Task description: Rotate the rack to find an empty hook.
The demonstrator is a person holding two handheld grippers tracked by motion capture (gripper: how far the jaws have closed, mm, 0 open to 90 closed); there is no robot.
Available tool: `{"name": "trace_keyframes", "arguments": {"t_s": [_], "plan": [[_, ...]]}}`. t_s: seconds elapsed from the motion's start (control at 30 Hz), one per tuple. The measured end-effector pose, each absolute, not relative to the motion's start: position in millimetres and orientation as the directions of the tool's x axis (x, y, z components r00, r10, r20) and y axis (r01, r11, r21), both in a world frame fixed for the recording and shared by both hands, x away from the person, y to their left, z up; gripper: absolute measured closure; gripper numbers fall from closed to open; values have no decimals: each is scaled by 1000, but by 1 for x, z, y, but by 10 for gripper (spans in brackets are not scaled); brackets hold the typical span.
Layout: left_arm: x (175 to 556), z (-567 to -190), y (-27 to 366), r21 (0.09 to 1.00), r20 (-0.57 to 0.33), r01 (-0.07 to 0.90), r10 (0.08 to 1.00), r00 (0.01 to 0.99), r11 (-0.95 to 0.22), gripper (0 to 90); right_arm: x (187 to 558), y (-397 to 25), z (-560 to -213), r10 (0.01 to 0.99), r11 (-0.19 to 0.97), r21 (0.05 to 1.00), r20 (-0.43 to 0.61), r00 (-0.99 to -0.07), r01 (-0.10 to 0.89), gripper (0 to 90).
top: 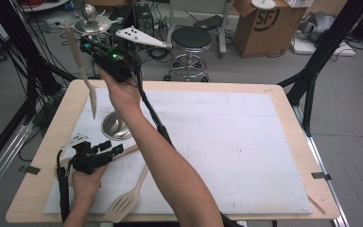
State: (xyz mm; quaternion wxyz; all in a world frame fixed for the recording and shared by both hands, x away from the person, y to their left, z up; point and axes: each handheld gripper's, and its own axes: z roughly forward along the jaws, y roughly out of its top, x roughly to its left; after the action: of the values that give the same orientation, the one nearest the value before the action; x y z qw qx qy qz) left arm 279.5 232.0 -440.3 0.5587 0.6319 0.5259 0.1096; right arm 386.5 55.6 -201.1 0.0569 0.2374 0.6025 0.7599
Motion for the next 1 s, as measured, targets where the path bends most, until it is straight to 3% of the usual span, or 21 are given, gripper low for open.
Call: {"name": "trace_keyframes", "arguments": {"t_s": [0.63,1.0], "plan": [[277,-440,229,823,-444,542,789,425,171,306,393,14,-208,457,-268,943,304,-836,197,900],[277,-439,228,826,-439,540,787,433,164,306,404,2,-205,458,-341,916,359,-813,212,900]]}}
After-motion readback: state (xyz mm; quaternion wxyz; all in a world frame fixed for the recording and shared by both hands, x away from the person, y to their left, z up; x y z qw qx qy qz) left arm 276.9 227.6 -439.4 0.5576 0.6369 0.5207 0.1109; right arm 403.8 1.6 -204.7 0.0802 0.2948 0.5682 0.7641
